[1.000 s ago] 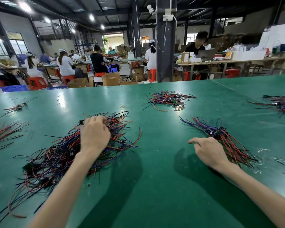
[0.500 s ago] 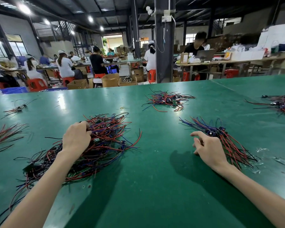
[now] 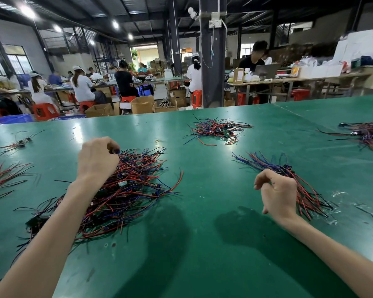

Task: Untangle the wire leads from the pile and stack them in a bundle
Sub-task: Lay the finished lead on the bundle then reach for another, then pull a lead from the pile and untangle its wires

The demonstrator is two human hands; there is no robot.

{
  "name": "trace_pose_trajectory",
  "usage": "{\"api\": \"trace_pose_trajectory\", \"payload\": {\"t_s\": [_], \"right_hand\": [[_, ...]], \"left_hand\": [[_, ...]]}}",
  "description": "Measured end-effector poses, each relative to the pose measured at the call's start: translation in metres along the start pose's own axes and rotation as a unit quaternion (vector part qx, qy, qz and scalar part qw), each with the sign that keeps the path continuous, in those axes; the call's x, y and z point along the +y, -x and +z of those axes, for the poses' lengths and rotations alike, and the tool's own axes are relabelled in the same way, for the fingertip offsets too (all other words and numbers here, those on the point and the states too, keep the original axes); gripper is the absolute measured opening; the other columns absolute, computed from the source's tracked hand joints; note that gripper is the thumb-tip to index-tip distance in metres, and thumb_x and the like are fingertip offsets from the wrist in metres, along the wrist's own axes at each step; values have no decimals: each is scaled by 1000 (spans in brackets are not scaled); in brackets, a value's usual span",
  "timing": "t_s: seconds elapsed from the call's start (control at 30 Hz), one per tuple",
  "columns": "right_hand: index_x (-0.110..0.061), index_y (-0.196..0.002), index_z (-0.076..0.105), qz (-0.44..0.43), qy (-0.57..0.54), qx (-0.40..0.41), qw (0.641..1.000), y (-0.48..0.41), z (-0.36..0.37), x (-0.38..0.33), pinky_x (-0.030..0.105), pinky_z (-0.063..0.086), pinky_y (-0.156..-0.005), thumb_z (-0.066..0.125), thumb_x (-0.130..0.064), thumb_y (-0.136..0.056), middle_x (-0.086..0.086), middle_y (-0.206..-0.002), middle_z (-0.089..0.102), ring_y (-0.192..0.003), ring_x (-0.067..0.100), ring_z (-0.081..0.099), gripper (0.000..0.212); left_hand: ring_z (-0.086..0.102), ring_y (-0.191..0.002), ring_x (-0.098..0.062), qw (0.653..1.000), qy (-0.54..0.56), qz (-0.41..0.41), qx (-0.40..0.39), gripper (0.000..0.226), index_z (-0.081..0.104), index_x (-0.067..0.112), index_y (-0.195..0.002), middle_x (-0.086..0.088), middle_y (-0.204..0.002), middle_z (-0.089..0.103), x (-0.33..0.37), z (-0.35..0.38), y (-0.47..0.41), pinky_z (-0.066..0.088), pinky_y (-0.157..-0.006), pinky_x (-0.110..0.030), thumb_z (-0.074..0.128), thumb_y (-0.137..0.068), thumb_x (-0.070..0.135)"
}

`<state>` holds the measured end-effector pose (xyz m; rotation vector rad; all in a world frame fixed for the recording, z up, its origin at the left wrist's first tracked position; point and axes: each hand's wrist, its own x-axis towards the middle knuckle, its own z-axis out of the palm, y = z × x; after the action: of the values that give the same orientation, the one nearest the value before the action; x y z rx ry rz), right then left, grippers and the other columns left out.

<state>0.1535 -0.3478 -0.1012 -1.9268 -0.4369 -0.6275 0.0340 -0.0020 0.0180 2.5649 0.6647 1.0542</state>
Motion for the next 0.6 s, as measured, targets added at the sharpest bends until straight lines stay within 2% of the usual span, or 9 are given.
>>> {"api": "trace_pose_trajectory", "payload": {"t_s": [0.1,0.2,0.27,0.33,0.4,0.5,0.6], "right_hand": [[-16,-65,60,-38,6,-19,999,0,6,4,29,39,-33,45,19,-79,-6,-69,58,-36,7,58,40],[-5,-76,65,-58,5,-37,998,-1,11,5,26,53,-44,52,16,-85,3,-103,54,-57,10,65,26],[-4,-81,65,-63,12,-44,997,-1,12,6,25,55,-44,54,16,-84,6,-120,46,-72,11,67,22],[-5,-83,65,-68,13,-50,996,0,12,7,26,54,-41,50,22,-79,7,-126,40,-84,13,65,31],[-6,-81,65,-65,4,-56,996,0,11,6,29,52,-35,42,28,-71,5,-125,42,-90,17,65,42],[-8,-70,63,-71,33,-36,996,-1,7,3,31,47,-29,37,29,-62,1,-109,53,-81,25,68,46],[-7,-63,59,-88,48,-11,995,-1,5,2,38,48,-34,38,31,-57,-4,-91,57,-78,24,69,44]], "left_hand": [[61,-85,-32,999,-24,21,7,26,76,9,-88,-15,-92,71,5,-8,-8,49,-80,-37,62,-74,-9],[60,-77,-34,999,-29,13,-1,25,75,11,-88,-18,-93,69,5,-13,-14,53,-77,-40,64,-76,-7],[59,-81,-38,999,-26,19,36,19,74,10,-92,-23,-101,63,5,-15,-14,51,-79,-43,67,-79,-2],[57,-89,-41,996,-6,20,90,16,71,8,-98,-23,-109,56,6,-15,-11,49,-83,-45,67,-83,2],[59,-88,-42,990,11,31,140,17,68,5,-103,-23,-112,55,7,-15,-7,50,-80,-47,65,-86,4],[61,-84,-43,978,-2,75,193,18,65,1,-106,-24,-111,56,12,-14,0,52,-73,-50,62,-88,5],[61,-81,-44,963,-67,121,230,17,64,-1,-105,-25,-106,57,18,-13,3,53,-63,-53,61,-89,3]]}}
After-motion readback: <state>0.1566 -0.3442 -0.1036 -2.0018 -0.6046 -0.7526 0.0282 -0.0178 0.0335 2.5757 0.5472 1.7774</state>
